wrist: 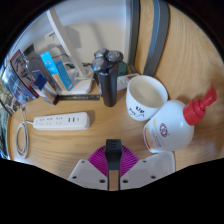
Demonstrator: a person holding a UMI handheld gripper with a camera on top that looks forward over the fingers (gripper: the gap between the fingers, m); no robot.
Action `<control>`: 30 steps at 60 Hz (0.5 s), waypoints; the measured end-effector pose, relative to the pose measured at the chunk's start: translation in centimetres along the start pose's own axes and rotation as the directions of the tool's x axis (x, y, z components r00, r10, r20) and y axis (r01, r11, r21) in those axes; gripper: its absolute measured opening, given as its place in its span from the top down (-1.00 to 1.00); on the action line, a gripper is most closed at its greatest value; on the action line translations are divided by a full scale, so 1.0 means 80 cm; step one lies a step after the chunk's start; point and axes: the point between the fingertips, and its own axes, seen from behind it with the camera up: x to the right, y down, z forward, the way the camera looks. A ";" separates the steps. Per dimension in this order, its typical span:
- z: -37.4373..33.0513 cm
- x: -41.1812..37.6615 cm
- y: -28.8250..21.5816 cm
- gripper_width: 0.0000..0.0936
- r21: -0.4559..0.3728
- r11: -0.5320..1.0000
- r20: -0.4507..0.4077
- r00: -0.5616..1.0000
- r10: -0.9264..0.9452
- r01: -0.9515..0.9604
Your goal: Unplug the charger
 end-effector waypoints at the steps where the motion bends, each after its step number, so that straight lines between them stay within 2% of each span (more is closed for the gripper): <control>1: 0.002 0.000 -0.001 0.74 0.002 1.000 -0.002 1.000 0.000 0.000; 4: 0.003 0.001 -0.008 0.72 0.010 1.000 -0.009 1.000 -0.002 0.002; 5: 0.003 0.002 -0.011 0.59 0.013 1.000 -0.014 1.000 -0.006 0.006; 7: 0.005 0.002 -0.014 0.66 0.016 1.000 -0.020 1.000 -0.010 0.010; 15: 0.011 0.005 -0.026 0.52 0.042 0.999 -0.044 0.999 -0.018 0.020; 18: 0.011 0.008 -0.030 0.37 0.060 0.998 -0.064 0.997 -0.030 0.034; 19: 0.011 0.009 -0.032 0.23 0.066 0.997 -0.068 0.997 -0.033 0.037; 20: 0.011 0.009 -0.034 0.22 0.073 0.997 -0.071 0.997 -0.033 0.038; 21: 0.010 0.009 -0.035 0.06 0.080 0.996 -0.077 0.997 -0.030 0.036; 22: 0.009 0.009 -0.036 0.10 0.085 0.996 -0.079 0.997 -0.028 0.034; 28: -0.005 0.003 -0.050 -0.13 0.131 0.991 -0.080 0.997 -0.015 0.025; 30: -0.014 0.002 -0.056 -0.38 0.152 0.988 -0.089 0.996 -0.007 0.021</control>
